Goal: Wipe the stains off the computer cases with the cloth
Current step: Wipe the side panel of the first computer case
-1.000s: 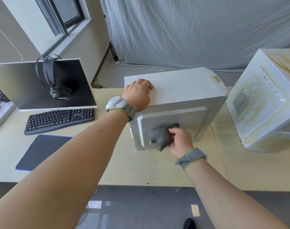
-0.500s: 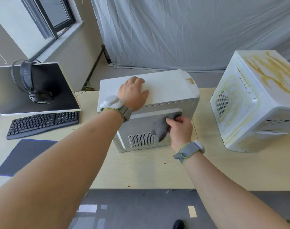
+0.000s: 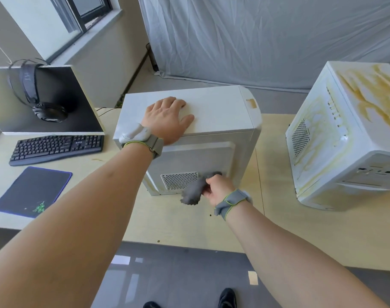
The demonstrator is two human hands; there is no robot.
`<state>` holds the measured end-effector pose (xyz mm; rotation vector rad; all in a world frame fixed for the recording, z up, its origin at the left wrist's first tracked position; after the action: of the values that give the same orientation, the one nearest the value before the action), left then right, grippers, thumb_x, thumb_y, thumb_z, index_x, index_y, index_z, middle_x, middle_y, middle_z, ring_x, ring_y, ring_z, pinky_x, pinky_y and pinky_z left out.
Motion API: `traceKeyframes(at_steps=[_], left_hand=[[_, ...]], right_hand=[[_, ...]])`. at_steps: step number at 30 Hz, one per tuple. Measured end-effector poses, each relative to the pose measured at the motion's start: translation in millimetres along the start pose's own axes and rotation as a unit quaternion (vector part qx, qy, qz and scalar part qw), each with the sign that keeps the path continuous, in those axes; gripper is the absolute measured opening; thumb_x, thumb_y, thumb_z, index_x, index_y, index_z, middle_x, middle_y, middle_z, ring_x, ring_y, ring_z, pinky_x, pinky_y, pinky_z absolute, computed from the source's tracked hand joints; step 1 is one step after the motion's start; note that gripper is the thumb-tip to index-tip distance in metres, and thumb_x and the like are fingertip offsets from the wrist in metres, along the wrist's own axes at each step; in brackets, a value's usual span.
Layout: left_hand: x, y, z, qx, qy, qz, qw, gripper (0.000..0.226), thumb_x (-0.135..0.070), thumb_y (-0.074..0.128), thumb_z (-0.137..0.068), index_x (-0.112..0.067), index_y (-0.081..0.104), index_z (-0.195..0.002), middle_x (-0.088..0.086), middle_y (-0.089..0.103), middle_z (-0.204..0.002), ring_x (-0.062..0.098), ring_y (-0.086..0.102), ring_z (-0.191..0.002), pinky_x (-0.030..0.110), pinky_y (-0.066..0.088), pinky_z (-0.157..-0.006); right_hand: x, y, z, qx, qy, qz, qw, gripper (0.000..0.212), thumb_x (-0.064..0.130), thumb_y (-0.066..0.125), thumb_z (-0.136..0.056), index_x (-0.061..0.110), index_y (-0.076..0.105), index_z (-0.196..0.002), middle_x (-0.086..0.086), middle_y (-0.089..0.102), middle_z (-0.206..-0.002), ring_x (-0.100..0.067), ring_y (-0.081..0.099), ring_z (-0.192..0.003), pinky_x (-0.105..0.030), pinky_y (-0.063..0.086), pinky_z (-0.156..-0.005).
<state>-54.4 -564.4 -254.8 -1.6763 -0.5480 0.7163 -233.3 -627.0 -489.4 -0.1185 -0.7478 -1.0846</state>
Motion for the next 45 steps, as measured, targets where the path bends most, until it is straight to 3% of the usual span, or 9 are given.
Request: traceKeyframes(at_steps=[6, 12, 19, 23, 28, 36, 38, 41, 45], left_hand=[[-1.1, 0.4, -0.1, 0.004, 0.004, -0.010, 1.000, 0.058, -0.062, 0.031, -0.099, -0.031, 0.041, -0.146, -0.002, 0.035, -0.158, 0.023, 0.029, -0.146, 0.041, 0.020, -0.119], [-1.2, -0.7, 0.5, 0.001, 0.007, -0.011, 1.000, 0.057, -0.061, 0.032, -0.099, -0.031, 0.041, -0.146, -0.002, 0.036, -0.157, 0.022, 0.029, -0.146, 0.041, 0.020, -0.119], [-3.9, 0.4, 2.6, 0.007, 0.019, -0.015, 1.000, 0.056, -0.060, 0.030, -0.101, -0.029, 0.040, -0.146, 0.000, 0.034, -0.158, 0.024, 0.026, -0.148, 0.041, 0.018, -0.120], [-3.9, 1.4, 1.9, 0.011, 0.018, -0.017, 1.000, 0.056, -0.059, 0.029, -0.101, -0.030, 0.039, -0.147, 0.001, 0.034, -0.158, 0.025, 0.026, -0.148, 0.043, 0.018, -0.120], [-4.2, 1.5, 2.6, 0.017, 0.016, -0.018, 1.000, 0.056, -0.058, 0.028, -0.101, -0.029, 0.037, -0.149, 0.002, 0.031, -0.160, 0.025, 0.024, -0.149, 0.043, 0.017, -0.122], [-5.9, 1.1, 3.3, 0.027, 0.017, -0.019, 0.999, 0.053, -0.054, 0.029, -0.102, -0.029, 0.038, -0.148, 0.002, 0.032, -0.159, 0.026, 0.025, -0.148, 0.044, 0.018, -0.120], [-6.0, 0.4, 3.8, 0.025, 0.016, -0.009, 1.000, 0.052, -0.051, 0.031, -0.101, -0.027, 0.040, -0.147, 0.002, 0.034, -0.158, 0.027, 0.027, -0.146, 0.044, 0.019, -0.119], [-7.8, -2.7, -5.4, 0.060, -0.022, -0.012, 0.998, 0.048, -0.041, 0.037, -0.096, -0.022, 0.045, -0.140, 0.006, 0.039, -0.152, 0.030, 0.035, -0.138, 0.045, 0.026, -0.114], [-23.8, -0.6, -13.3, 0.025, -0.104, -0.003, 0.994, 0.043, -0.031, 0.039, -0.092, -0.014, 0.051, -0.130, 0.012, 0.050, -0.139, 0.031, 0.044, -0.130, 0.048, 0.031, -0.110]], right_hand=[[11.3, 22.5, 7.9, 0.015, -0.033, -0.119, 0.992, 0.023, -0.007, 0.052, -0.090, 0.014, 0.056, -0.080, -0.007, 0.057, -0.074, -0.019, 0.058, -0.065, -0.026, 0.050, -0.049], [5.9, 33.8, 9.6, 0.016, -0.004, -0.115, 0.993, 0.020, -0.005, 0.047, -0.096, 0.011, 0.056, -0.087, -0.012, 0.057, -0.082, -0.023, 0.057, -0.076, -0.037, 0.050, -0.065], [56.6, 4.8, 48.2, 0.005, -0.126, -0.158, 0.979, 0.021, 0.001, 0.057, -0.082, 0.017, 0.054, -0.069, -0.002, 0.050, -0.062, -0.016, 0.048, -0.053, -0.023, 0.037, -0.047], [140.2, -36.9, 95.9, -0.104, -0.358, 0.001, 0.928, 0.015, 0.008, 0.068, -0.074, 0.019, 0.060, -0.069, 0.000, 0.058, -0.067, -0.015, 0.051, -0.064, -0.027, 0.043, -0.059], [146.4, -38.2, 90.8, -0.150, -0.445, 0.216, 0.856, 0.020, 0.006, 0.070, -0.077, 0.019, 0.056, -0.070, 0.005, 0.060, -0.062, -0.012, 0.052, -0.058, -0.024, 0.041, -0.056], [87.1, -65.3, -3.4, -0.149, -0.235, 0.390, 0.878, 0.020, 0.008, 0.069, -0.082, 0.013, 0.054, -0.071, -0.004, 0.059, -0.070, -0.029, 0.058, -0.074, -0.031, 0.038, -0.059], [70.9, -80.6, -14.1, -0.156, -0.165, 0.341, 0.912, 0.011, 0.014, 0.062, -0.091, 0.009, 0.061, -0.081, -0.005, 0.059, -0.073, -0.031, 0.060, -0.079, -0.029, 0.038, -0.059], [32.9, -100.8, -26.8, -0.133, -0.032, 0.198, 0.971, 0.032, 0.019, 0.053, -0.093, -0.005, 0.062, -0.111, -0.010, 0.056, -0.081, -0.028, 0.054, -0.081, -0.037, 0.042, -0.074], [16.0, -103.8, -27.5, -0.114, 0.020, 0.094, 0.989, 0.007, 0.001, 0.057, -0.086, -0.002, 0.054, -0.081, -0.014, 0.053, -0.087, -0.028, 0.051, -0.083, -0.040, 0.040, -0.076]])
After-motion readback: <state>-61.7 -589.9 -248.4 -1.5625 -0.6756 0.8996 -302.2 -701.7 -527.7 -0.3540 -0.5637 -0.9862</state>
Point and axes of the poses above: each hand's wrist, its own z-axis away from the middle knuckle, its own y-axis out of the palm, x = y × z, the point moved 9 cm from there along -z, towards the middle knuckle
